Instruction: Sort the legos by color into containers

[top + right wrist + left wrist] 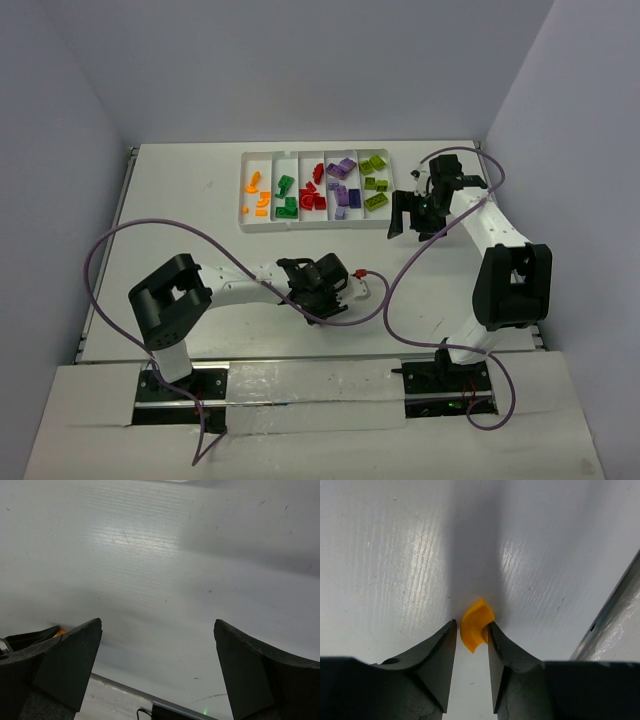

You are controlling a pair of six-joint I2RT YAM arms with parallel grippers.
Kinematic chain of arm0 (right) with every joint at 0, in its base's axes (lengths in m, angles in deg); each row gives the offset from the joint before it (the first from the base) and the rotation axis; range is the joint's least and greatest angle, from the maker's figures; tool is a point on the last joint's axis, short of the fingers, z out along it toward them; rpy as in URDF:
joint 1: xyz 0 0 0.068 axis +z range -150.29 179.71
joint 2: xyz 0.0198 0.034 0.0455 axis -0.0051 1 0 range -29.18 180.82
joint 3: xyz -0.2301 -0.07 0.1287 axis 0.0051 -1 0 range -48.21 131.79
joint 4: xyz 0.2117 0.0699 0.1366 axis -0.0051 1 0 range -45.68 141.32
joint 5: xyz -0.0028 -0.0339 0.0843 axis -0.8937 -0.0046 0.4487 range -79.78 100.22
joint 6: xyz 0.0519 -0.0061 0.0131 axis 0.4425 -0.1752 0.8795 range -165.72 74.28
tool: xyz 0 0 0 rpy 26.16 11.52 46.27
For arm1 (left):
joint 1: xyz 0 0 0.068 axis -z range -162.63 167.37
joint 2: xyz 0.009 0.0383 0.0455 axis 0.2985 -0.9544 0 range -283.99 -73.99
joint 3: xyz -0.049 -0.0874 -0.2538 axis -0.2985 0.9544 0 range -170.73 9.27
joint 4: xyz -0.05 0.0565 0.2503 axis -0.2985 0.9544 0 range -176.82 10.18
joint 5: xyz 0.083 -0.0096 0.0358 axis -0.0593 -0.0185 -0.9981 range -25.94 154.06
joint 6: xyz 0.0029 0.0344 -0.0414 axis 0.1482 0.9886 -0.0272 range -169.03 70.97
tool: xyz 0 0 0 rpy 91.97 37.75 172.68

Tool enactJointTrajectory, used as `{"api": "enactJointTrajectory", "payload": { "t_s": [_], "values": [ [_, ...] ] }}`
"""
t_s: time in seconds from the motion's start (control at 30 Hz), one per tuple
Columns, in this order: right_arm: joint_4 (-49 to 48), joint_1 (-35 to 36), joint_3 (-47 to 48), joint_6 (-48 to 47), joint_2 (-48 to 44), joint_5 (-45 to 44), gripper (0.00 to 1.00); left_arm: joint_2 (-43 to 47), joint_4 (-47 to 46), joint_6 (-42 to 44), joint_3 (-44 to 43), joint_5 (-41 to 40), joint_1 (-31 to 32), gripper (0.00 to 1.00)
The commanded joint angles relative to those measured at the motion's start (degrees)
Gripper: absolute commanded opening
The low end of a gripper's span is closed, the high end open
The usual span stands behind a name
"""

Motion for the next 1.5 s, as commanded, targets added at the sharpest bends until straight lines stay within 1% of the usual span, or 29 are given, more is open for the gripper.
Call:
{"api": "enactJointTrajectory", "payload": {
  "t_s": [0.0, 0.03, 0.13, 0.23, 0.3, 0.33, 0.37, 0.4, 0.47, 0.53, 0.57, 0.6, 0.67, 0.77, 0.9, 0.97, 1.07, 1.3, 1.33, 1.43, 1.47],
  "values": [
    [0.89, -0.37, 2.54, -0.48, -0.27, -0.02, 1.0, -0.21, -1.86, -0.76, -0.81, -1.87, 0.33, 0.34],
    [0.89, -0.37, 2.59, -0.48, -0.27, -0.06, 1.0, 0.05, -1.9, -0.71, -0.59, -2.36, 0.33, 0.31],
    [1.06, -0.42, 2.76, -0.48, -0.23, -0.24, 1.0, 0.52, -2.04, -0.46, -0.05, -3.6, 0.33, 0.26],
    [1.19, -0.37, 3.03, -0.57, -0.18, -0.15, 0.99, 2.53, -1.92, -0.03, 0.67, -5.1, 0.2, 0.16],
    [1.34, -0.46, 3.23, -0.69, -0.12, 0.2, 0.99, 5.5, -1.13, -0.06, 0.59, -5.19, -1.87, 0.08],
    [1.4, -0.46, 3.35, -0.81, -0.24, 0.55, 0.99, 7.18, -0.24, -0.65, -0.06, -4.42, -4.48, 0.04],
    [1.36, -0.46, 3.49, -0.89, -0.38, 0.91, 0.99, 8.73, 0.69, -1.13, -1.65, -1.31, -8.8, 0.01],
    [1.33, -0.46, 3.55, -0.92, -0.44, 1.46, 0.99, 9.42, 1.79, -1.56, -2.5, 0.41, -10.99, 0.0],
    [1.01, -0.41, 3.55, -1.22, -0.72, 3.37, 0.99, 11.66, 4.02, -2.49, -5.58, 4.68, -19.48, 0.0],
    [-0.3, -0.37, 3.29, -1.1, -1.45, 4.59, 1.0, 13.03, 4.42, -3.0, -7.92, 6.54, -28.49, 0.0],
    [-0.69, -0.37, 3.25, -1.05, -1.67, 4.86, 1.0, 13.56, 4.12, -3.17, -9.4, 7.19, -31.21, 0.0],
    [-1.04, -0.37, 3.46, -0.94, -1.76, 5.22, 1.0, 13.44, 3.77, -3.5, -11.02, 7.75, -34.43, 0.0],
    [-1.27, -0.37, 4.65, -0.75, -1.43, 5.96, 1.0, 10.34, 3.89, -4.29, -16.33, 9.68, -41.02, 0.0],
    [-0.83, -0.37, 6.78, -0.68, -0.46, 6.35, 1.0, 5.85, 3.01, -5.84, -22.62, 10.74, -45.61, 0.0],
    [-1.16, -0.29, 8.86, -0.28, 0.28, 6.77, 1.0, -1.69, -0.4, -8.5, -28.16, 11.64, -48.24, 0.0],
    [-1.37, -0.09, 9.79, -0.02, 0.74, 6.99, 1.0, -4.62, -1.42, -11.54, -30.18, 12.22, -48.63, 0.0],
    [-1.61, -0.02, 10.84, 0.24, 1.44, 6.97, 1.0, -8.38, -2.64, -13.31, -31.59, 12.15, -48.91, 0.0],
    [-3.44, 0.42, 10.44, 0.98, 2.63, 7.55, 1.0, -13.91, -4.62, -13.78, -33.0, 9.22, -49.77, 0.03],
    [-3.68, 0.42, 10.35, 1.01, 2.89, 7.58, 1.0, -14.69, -4.59, -13.75, -33.38, 8.9, -49.83, 0.04],
    [-4.07, 0.33, 10.45, 1.01, 3.25, 7.41, 1.0, -16.18, -4.76, -13.63, -33.88, 7.91, -49.95, 0.15],
    [-4.12, 0.41, 10.62, 0.97, 3.33, 7.41, 1.0, -16.44, -4.68, -13.55, -34.05, 7.77, -49.99, 0.2]
  ]
}}
